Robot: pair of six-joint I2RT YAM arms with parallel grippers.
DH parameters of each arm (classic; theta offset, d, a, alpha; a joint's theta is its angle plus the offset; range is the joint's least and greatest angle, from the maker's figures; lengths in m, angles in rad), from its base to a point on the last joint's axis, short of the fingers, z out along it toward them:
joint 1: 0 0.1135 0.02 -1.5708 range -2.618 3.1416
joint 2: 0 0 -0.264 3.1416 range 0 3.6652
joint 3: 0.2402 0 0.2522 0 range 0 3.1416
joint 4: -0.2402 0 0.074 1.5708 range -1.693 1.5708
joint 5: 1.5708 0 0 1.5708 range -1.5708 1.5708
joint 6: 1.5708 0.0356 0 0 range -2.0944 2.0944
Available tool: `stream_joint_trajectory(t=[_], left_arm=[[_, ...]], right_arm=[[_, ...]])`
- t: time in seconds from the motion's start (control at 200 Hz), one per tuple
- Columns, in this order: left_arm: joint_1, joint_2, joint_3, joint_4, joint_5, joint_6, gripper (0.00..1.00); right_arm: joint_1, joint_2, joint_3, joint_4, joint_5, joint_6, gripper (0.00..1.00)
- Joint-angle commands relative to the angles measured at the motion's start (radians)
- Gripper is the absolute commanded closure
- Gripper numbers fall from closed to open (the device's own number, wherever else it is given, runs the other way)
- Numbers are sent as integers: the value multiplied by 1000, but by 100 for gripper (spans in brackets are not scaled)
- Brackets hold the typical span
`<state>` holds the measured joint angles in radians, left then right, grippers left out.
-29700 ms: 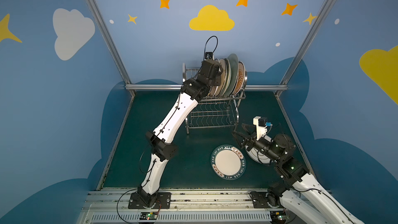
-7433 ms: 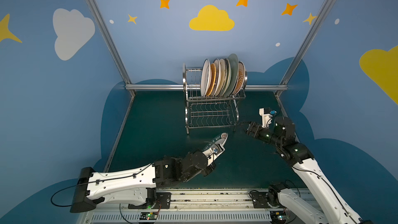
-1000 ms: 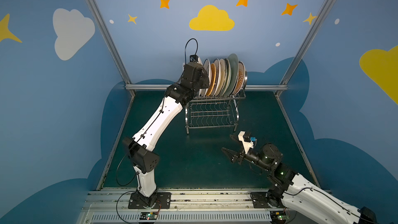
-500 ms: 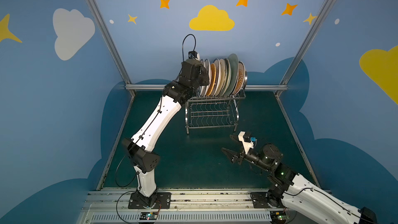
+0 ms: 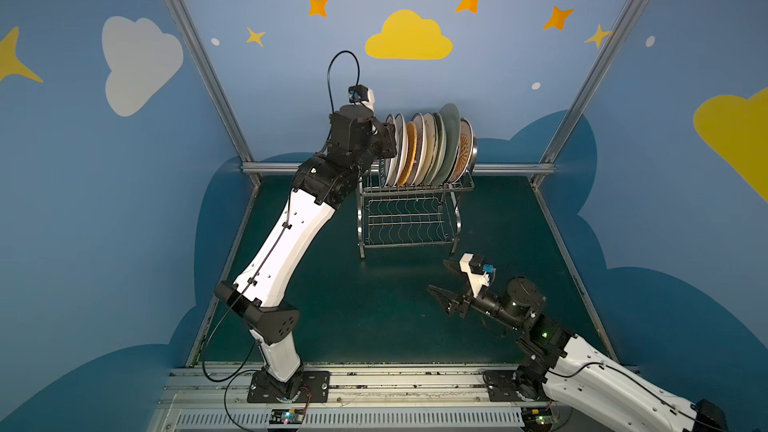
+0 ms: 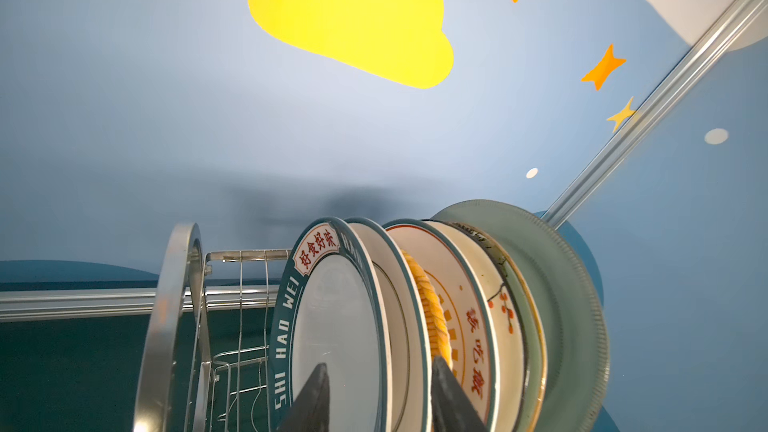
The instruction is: Load the plates into the dish rack
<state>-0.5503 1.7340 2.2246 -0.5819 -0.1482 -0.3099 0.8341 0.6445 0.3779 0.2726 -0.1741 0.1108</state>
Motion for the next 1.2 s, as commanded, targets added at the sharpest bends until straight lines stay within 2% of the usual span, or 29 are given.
stream_joint_trajectory(t=[0.0, 0.165, 0.315, 0.511, 0.616, 0.691, 0.751, 0.811, 0.916, 1.001, 1.076, 1.196], left_arm=[[5, -95, -37, 16, 41, -28, 60], [4, -291, -278, 136, 87, -87, 59], [6, -524, -600, 261, 121, -150, 57], [5, -846, -1025, 308, 141, -233, 57], [6, -978, -1208, 296, 115, -279, 54], [6, -1022, -1314, 289, 88, -296, 52], [6, -1028, -1373, 268, 42, -306, 49], [7, -1025, -1427, 269, -16, -290, 39], [17, -1008, -1513, 303, -202, -264, 25], [40, -972, -1547, 319, -358, -257, 11], [76, -941, -1569, 361, -434, -220, 1], [116, -903, -1611, 446, -610, -158, 0]], right_arm=[[5, -14, 34, 2, 1, 3, 12], [6, -17, 36, 0, -1, 2, 12], [5, -29, 39, -13, 16, -4, 12], [4, -71, 45, -56, 54, -10, 12], [5, -109, 46, -72, 110, -32, 12], [3, -130, 55, -89, 228, -9, 12], [-4, -130, 94, -166, 326, 19, 12], [-23, -96, 161, -278, 377, 29, 12], [-86, -6, 279, -414, 367, 47, 12], [-166, 24, 289, -406, 320, 71, 12], [-252, 47, 319, -416, 328, 99, 12], [-382, 66, 299, -379, 374, 104, 12]])
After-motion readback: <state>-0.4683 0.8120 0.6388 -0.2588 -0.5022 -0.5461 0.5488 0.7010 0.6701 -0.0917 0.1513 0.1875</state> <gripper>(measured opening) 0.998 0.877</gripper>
